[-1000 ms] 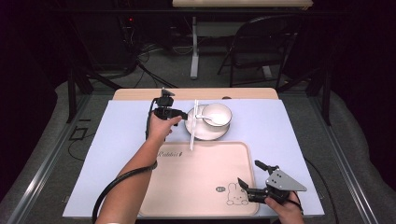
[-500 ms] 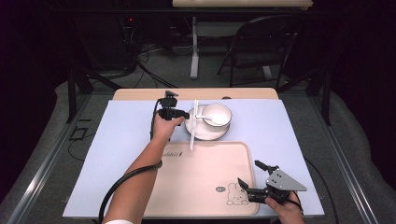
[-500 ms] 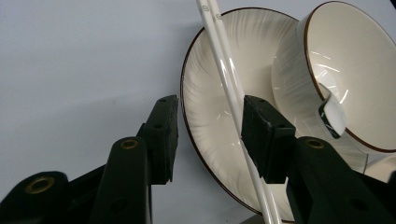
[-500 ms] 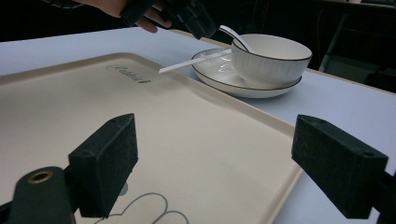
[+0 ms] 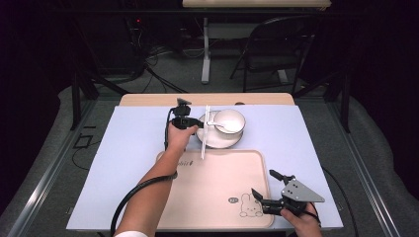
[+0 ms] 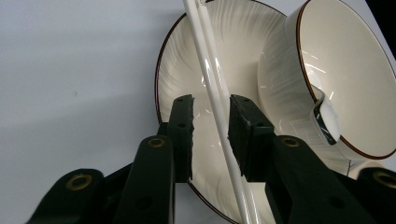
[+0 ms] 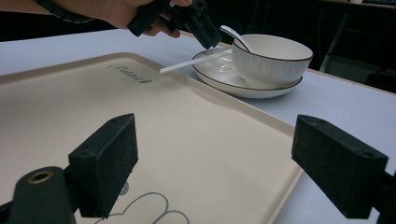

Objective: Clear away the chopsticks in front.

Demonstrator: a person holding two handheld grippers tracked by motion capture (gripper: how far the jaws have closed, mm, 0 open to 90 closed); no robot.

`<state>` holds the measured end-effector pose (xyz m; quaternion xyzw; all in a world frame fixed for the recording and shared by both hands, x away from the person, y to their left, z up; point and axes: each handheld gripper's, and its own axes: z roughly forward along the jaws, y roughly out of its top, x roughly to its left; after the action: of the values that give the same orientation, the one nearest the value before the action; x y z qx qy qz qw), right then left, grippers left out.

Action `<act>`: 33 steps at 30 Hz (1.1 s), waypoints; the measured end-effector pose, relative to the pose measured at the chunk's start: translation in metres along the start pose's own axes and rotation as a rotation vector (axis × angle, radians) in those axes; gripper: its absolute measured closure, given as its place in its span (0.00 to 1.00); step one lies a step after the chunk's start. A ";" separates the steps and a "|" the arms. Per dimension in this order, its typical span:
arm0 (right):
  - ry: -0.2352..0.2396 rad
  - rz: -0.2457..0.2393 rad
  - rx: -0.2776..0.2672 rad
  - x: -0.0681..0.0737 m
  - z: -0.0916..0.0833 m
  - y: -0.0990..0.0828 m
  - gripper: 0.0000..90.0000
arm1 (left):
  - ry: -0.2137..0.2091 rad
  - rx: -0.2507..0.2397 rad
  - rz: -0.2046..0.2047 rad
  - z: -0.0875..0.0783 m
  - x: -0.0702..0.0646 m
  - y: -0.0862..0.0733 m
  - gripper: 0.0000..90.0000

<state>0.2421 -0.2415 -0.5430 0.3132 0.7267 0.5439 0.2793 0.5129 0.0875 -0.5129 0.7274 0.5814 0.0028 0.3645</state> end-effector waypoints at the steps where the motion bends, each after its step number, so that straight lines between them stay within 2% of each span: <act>1: 0.000 -0.001 0.000 0.000 0.000 0.000 0.16 | 0.001 0.001 0.001 0.001 -0.001 0.000 0.79; 8: 0.002 -0.003 0.000 0.000 0.000 0.000 0.16 | 0.002 0.019 0.013 0.007 -0.006 -0.001 0.81; 19: 0.003 -0.005 -0.002 0.000 -0.001 0.000 0.16 | 0.018 0.022 0.010 0.010 -0.008 0.000 0.87; 23: 0.002 -0.005 -0.003 0.000 -0.001 0.000 0.16 | 0.012 0.020 0.002 0.011 -0.007 0.001 0.89; 26: 0.003 -0.005 -0.003 0.000 -0.001 0.000 0.16 | 0.012 0.026 -0.022 0.011 -0.007 0.001 0.89; 33: 0.003 -0.004 -0.004 0.000 -0.001 0.000 0.16 | 0.039 0.046 -0.046 0.014 -0.009 0.002 0.91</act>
<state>0.2416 -0.2420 -0.5424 0.3102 0.7268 0.5451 0.2799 0.5178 0.0729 -0.5183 0.7219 0.6049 -0.0050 0.3362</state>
